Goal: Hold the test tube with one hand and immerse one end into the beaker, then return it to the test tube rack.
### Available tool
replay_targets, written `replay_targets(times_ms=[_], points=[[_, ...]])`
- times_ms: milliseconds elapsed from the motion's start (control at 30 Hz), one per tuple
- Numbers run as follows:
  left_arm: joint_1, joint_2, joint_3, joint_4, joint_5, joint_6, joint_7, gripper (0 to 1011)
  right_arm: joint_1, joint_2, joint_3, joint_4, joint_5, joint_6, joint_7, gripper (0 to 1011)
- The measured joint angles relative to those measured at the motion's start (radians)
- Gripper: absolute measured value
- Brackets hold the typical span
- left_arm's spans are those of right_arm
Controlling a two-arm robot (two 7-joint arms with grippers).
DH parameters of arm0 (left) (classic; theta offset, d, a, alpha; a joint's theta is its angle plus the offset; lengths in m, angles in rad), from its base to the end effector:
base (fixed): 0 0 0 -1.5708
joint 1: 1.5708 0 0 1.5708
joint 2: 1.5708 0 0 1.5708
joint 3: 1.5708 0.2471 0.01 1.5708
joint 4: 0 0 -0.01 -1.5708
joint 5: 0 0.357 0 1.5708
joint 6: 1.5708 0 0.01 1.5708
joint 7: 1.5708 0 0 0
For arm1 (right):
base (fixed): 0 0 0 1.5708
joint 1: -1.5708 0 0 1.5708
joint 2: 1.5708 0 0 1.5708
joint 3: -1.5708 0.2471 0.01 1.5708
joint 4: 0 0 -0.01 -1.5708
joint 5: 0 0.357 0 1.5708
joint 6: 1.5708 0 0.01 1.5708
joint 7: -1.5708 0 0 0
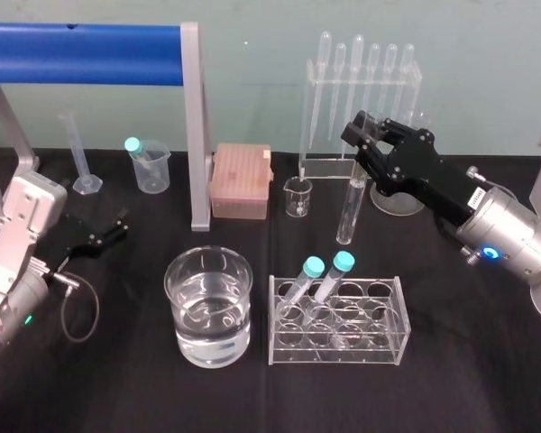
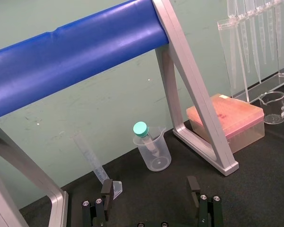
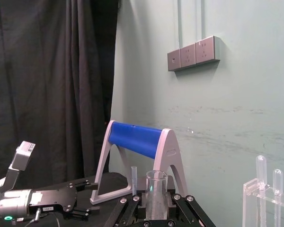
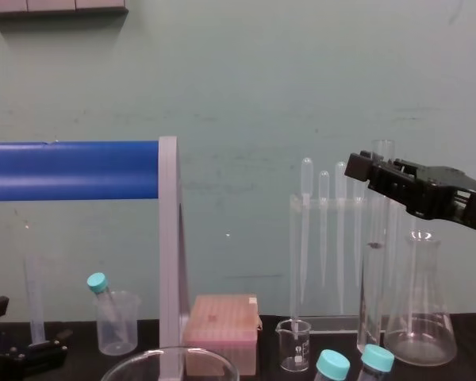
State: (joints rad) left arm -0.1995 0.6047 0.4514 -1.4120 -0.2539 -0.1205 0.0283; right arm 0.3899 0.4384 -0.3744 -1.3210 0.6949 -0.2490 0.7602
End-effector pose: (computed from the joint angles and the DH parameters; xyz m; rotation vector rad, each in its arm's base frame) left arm 0.3966 0.0455 -0.2769 0.3045 -0.2850 1.2480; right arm 0.4534 -0.0277 -0.2123 0.2686 -0.1342 -0.6096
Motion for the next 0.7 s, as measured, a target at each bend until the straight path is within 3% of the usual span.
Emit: replay_targets(times_ms=[700], points=[[0.0, 0.0, 0.0, 0.0, 0.0, 0.0, 0.0, 1000, -0.003, 0.002, 0.003, -0.006, 0.004, 0.002, 0.0, 226]])
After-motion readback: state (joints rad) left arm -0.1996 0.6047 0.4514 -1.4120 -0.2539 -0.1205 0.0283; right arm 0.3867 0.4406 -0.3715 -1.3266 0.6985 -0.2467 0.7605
